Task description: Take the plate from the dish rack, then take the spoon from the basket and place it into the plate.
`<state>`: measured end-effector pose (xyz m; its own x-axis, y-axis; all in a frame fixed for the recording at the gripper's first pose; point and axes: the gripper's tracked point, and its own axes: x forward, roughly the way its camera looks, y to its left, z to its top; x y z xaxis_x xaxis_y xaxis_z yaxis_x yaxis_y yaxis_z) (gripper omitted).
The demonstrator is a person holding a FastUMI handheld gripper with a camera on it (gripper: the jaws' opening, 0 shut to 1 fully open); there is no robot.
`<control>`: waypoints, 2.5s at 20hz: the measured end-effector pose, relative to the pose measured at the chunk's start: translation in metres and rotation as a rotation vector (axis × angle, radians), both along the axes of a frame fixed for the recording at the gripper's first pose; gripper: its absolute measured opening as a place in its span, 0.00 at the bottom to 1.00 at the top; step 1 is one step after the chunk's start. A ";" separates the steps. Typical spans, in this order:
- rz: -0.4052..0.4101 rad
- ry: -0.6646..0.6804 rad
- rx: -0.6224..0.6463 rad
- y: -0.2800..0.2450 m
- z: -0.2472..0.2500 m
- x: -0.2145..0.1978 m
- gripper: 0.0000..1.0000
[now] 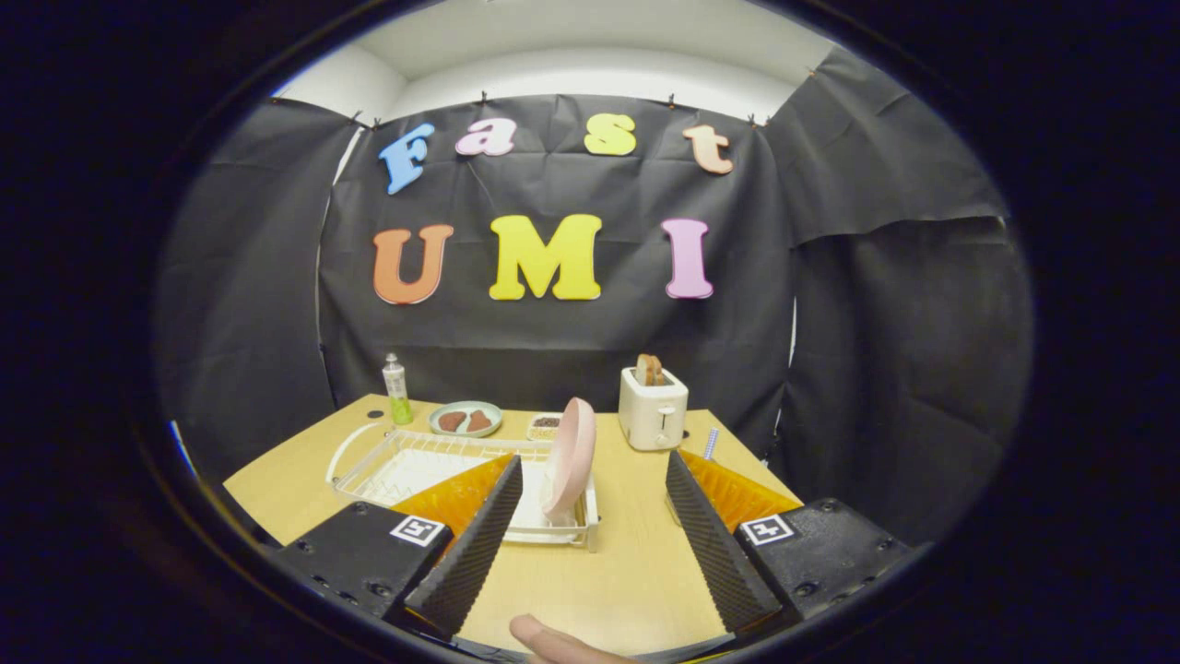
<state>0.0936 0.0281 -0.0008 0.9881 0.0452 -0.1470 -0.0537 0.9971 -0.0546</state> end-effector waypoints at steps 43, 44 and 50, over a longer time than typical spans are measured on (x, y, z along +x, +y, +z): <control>-0.430 0.657 -0.460 0.043 0.002 0.189 0.19; -0.418 0.645 -0.453 0.043 0.006 0.182 0.19; -0.261 0.556 -0.337 0.058 0.024 0.103 0.19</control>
<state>0.1970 0.0863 0.0235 0.7345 -0.3206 -0.5982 0.0760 0.9147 -0.3969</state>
